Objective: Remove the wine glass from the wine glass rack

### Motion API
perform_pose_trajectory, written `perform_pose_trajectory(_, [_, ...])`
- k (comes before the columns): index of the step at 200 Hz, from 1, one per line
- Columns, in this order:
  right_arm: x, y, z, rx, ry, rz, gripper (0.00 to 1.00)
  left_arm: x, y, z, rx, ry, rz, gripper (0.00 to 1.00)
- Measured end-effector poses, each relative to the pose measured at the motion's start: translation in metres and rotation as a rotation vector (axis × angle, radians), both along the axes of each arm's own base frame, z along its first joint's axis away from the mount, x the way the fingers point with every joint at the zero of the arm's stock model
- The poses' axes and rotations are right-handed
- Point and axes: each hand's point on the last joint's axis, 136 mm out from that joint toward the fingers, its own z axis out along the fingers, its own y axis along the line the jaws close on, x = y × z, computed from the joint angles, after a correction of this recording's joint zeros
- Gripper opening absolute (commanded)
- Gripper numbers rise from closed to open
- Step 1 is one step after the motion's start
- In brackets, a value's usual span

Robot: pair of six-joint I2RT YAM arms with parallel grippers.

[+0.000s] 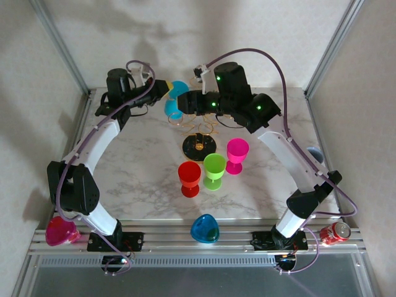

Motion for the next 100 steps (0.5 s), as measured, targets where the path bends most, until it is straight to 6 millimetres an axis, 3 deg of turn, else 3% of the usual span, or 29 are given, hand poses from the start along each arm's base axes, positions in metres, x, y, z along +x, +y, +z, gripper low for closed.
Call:
perform_pose_trajectory(39, [0.000,0.000,0.001,0.003,0.000,-0.001,0.46,-0.005,-0.008,-0.003,0.020,0.005,-0.022,0.00])
perform_pose_trajectory(100, [0.000,0.000,0.000,0.004,-0.001,-0.002,0.46,-0.007,-0.012,0.011,0.038,-0.028,-0.036,0.00])
